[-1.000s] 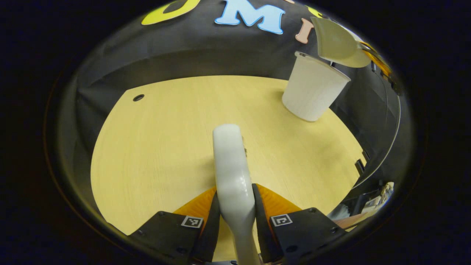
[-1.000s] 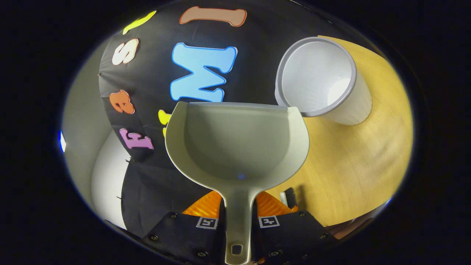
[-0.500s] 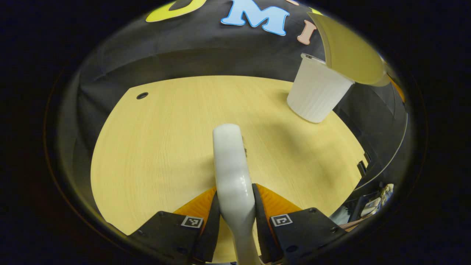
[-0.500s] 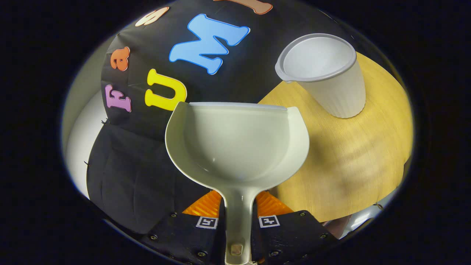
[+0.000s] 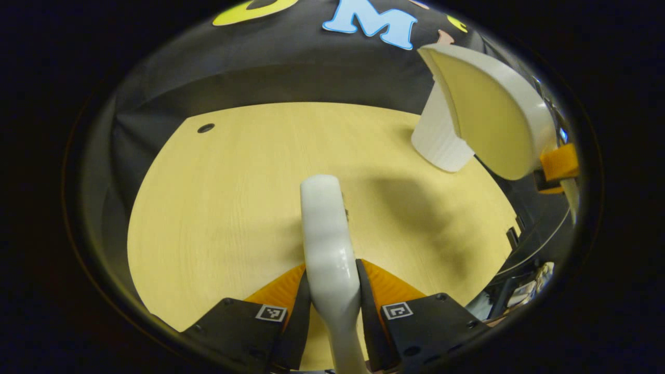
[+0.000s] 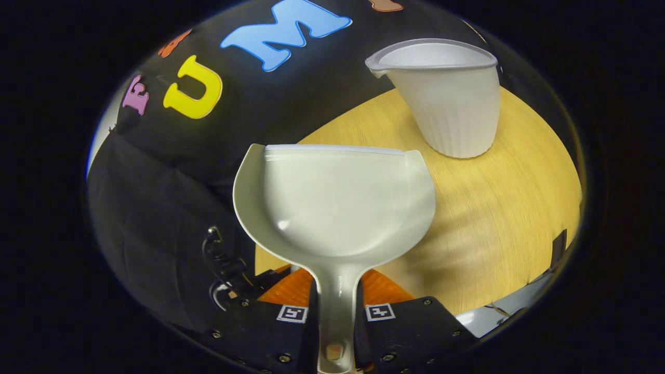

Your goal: Pick up the small broom and dustpan from the desktop, sweep the trash into the dustpan with the broom, and then empty the trash into the garbage bin.

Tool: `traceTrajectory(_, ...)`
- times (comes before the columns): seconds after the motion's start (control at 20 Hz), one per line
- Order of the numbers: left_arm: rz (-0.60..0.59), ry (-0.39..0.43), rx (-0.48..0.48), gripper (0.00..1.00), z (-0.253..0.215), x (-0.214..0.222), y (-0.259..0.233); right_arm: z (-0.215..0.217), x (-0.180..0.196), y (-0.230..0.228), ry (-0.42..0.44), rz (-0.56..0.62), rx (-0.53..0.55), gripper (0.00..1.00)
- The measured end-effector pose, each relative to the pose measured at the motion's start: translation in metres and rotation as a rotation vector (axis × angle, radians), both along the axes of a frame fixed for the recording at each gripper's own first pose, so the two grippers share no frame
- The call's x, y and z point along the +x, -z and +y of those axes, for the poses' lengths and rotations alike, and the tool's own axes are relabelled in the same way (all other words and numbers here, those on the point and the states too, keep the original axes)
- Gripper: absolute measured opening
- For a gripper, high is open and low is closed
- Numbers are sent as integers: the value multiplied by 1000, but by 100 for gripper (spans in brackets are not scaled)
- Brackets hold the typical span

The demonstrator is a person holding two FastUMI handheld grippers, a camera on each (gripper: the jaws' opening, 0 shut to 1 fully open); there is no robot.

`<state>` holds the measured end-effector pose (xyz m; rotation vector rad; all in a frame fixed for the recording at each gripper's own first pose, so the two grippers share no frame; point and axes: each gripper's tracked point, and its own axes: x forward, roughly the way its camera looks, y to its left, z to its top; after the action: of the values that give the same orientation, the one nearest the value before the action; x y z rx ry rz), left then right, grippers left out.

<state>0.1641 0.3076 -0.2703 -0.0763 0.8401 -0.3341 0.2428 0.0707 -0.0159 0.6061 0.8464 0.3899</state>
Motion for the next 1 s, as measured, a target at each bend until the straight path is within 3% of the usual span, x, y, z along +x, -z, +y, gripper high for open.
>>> traceTrajectory(0.25, 13, -16, 10, 55, 0, -4, 5, -4, 7, 68, -30, -22, -235, 26)
traceTrajectory(0.65, 44, -74, 37, 55, -2, -5, 17, -21, 20, 145, 30, -45, -502, 27)
traceTrajectory(0.75, 68, -92, 55, 55, -1, -2, 27, -22, 21, 158, 33, -30, -543, 22)
traceTrajectory(0.8, 71, -96, 58, 55, 0, -1, 29, -19, 21, 161, 37, -25, -543, 26)
traceTrajectory(1.0, 92, -102, 50, 52, -4, 5, 24, -16, 17, 167, 55, 0, -535, 29)
